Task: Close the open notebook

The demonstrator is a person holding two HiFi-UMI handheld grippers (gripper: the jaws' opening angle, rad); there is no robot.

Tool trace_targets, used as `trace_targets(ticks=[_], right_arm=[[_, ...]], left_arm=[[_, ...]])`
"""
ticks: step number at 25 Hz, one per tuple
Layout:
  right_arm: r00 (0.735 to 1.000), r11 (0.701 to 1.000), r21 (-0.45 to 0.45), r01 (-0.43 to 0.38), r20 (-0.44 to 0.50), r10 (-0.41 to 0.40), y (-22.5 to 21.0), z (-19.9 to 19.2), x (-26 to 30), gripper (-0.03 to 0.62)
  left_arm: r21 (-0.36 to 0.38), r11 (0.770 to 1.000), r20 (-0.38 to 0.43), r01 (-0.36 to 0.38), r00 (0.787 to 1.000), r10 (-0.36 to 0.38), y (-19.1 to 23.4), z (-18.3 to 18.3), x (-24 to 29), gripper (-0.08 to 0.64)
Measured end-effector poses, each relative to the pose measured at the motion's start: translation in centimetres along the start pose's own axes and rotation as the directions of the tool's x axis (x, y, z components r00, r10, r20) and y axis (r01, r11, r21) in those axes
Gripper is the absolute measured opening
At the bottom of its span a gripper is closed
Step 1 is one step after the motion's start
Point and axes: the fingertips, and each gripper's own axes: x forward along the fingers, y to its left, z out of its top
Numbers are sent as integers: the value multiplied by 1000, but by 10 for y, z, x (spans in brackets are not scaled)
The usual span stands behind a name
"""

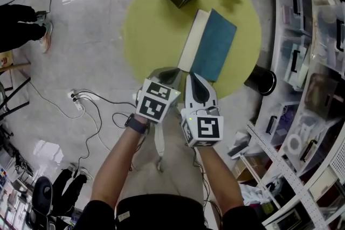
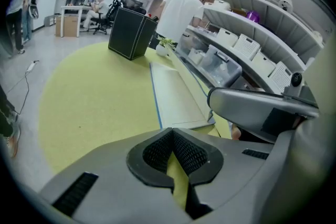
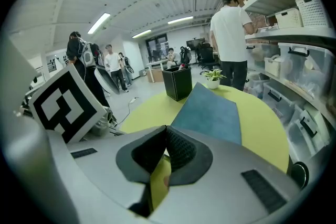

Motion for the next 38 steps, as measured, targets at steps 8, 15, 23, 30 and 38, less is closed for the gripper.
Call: trace_targets(ticks=[8, 15, 23, 30, 38], right_arm=[[999, 1000, 8, -27, -34, 27, 4, -10, 14, 5], [995, 998, 38, -50, -80, 53, 5, -25, 28, 5], [985, 997, 60, -57, -160, 66, 3, -43, 41, 5], [965, 997, 0, -79, -251, 77, 5, -53, 49, 5], [869, 938, 26, -344, -370, 329, 46, -58, 22, 339]], left_arm=[[-34, 999, 9, -13, 1000, 13, 11, 0, -7, 17], [-19, 1000, 27, -3, 1000, 4, 15, -4, -15, 17], [-36, 999, 11, 6, 1000, -5, 16, -6, -12, 17], [69, 997, -35, -20, 999, 23, 13, -18, -50, 17], [104, 994, 9, -24, 1000, 23, -28, 1, -147, 17]])
